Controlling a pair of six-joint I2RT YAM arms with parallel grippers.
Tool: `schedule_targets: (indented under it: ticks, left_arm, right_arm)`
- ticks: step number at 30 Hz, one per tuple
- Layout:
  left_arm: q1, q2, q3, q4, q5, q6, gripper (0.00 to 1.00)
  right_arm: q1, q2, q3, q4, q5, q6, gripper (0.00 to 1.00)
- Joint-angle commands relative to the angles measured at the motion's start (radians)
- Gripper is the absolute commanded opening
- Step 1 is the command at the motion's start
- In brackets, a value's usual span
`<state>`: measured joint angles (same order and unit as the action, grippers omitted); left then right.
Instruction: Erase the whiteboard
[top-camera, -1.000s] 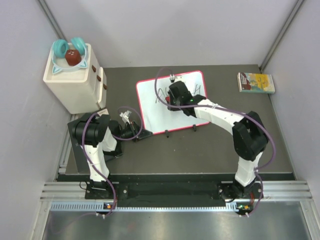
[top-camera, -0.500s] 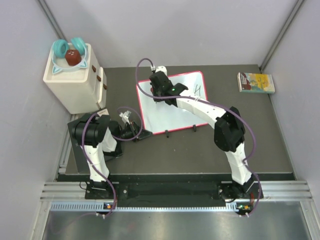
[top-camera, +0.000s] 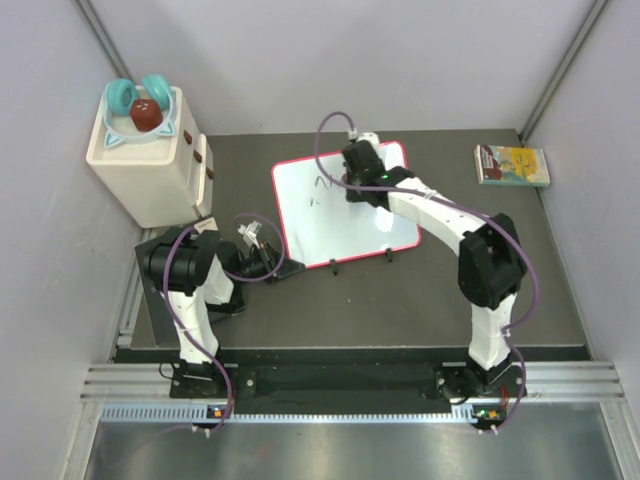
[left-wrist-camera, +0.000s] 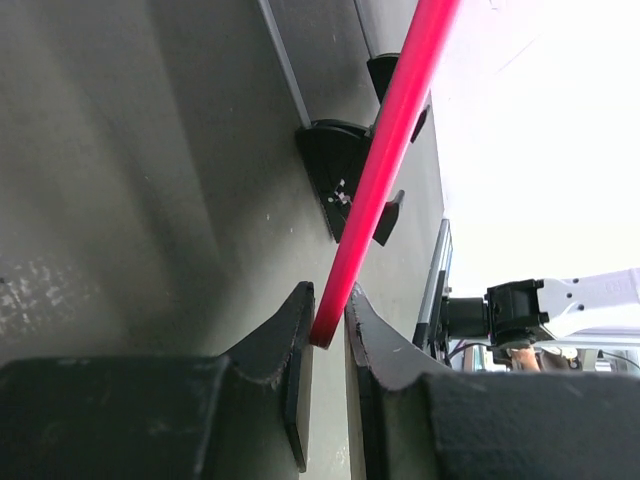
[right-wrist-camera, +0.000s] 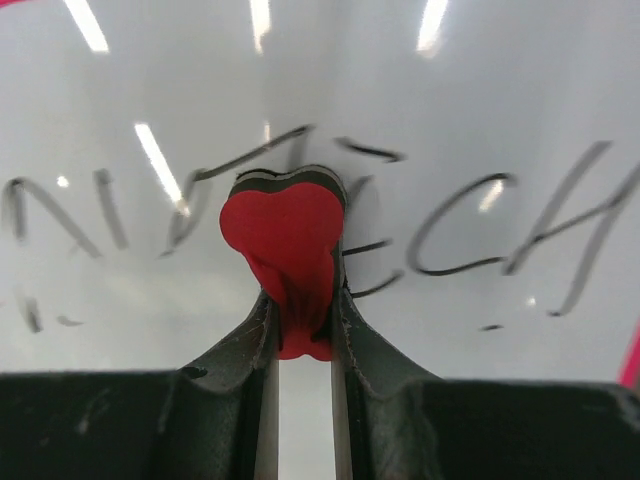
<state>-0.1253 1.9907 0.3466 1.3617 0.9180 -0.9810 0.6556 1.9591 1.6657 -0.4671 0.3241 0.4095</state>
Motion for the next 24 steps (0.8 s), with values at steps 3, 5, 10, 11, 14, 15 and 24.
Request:
schedule_targets:
  ticks: [3,5,10,11,14,15,24]
  left_arm:
    - [0.004,-0.021,-0.029,0.333,-0.007,0.033,0.00]
    - [0.004,-0.023,-0.029,0.335,-0.007,0.033,0.00]
    - [0.003,-0.018,-0.024,0.335,-0.004,0.031,0.00]
    - [0.003,-0.017,-0.024,0.335,-0.002,0.031,0.00]
    - [0.003,-0.016,-0.024,0.335,-0.004,0.031,0.00]
    - [0.003,-0.016,-0.024,0.335,-0.002,0.031,0.00]
    - [0.000,-0.021,-0.024,0.333,-0.002,0.034,0.00]
  right_arm:
    - [-0.210,-0.101,-0.164,-0.001,0.079,-0.026,0.00]
    - [-0.238,-0.130,-0.198,0.018,0.073,-0.029,0.00]
    - [-0.272,-0.163,-0.265,0.076,0.017,-0.052,0.00]
    - [-0.272,-0.163,-0.264,0.081,-0.002,-0.055,0.00]
    - [-0.240,-0.166,-0.276,0.099,-0.051,-0.063,0.00]
    - [-0.222,-0.169,-0.282,0.099,-0.051,-0.067,0.00]
    - [-0.080,-0.160,-0.327,0.171,-0.131,-0.051,0.00]
